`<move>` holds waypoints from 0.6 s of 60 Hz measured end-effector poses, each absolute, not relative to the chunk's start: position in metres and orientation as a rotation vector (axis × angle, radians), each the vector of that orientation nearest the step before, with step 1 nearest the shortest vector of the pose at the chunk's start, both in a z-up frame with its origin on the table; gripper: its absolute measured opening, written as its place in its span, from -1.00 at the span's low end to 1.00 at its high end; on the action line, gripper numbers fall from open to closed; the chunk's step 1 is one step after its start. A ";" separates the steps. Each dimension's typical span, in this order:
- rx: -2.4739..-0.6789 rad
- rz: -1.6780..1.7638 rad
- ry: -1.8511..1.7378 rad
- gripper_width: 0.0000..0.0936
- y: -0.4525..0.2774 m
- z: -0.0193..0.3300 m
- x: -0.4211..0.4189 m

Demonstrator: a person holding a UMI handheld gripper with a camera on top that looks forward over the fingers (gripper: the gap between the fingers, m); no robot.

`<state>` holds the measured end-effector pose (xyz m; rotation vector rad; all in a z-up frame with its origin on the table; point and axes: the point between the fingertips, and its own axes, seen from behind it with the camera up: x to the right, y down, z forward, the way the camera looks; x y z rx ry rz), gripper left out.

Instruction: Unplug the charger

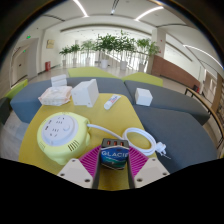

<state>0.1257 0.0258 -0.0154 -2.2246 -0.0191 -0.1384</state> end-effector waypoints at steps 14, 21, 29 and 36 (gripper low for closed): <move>-2.284 -0.025 -0.044 0.82 -0.017 0.016 0.111; -2.280 -0.060 -0.071 0.81 -0.050 0.042 0.119; -2.265 -0.054 -0.117 0.81 -0.097 0.071 0.119; -2.255 -0.027 -0.153 0.81 -0.129 0.081 0.113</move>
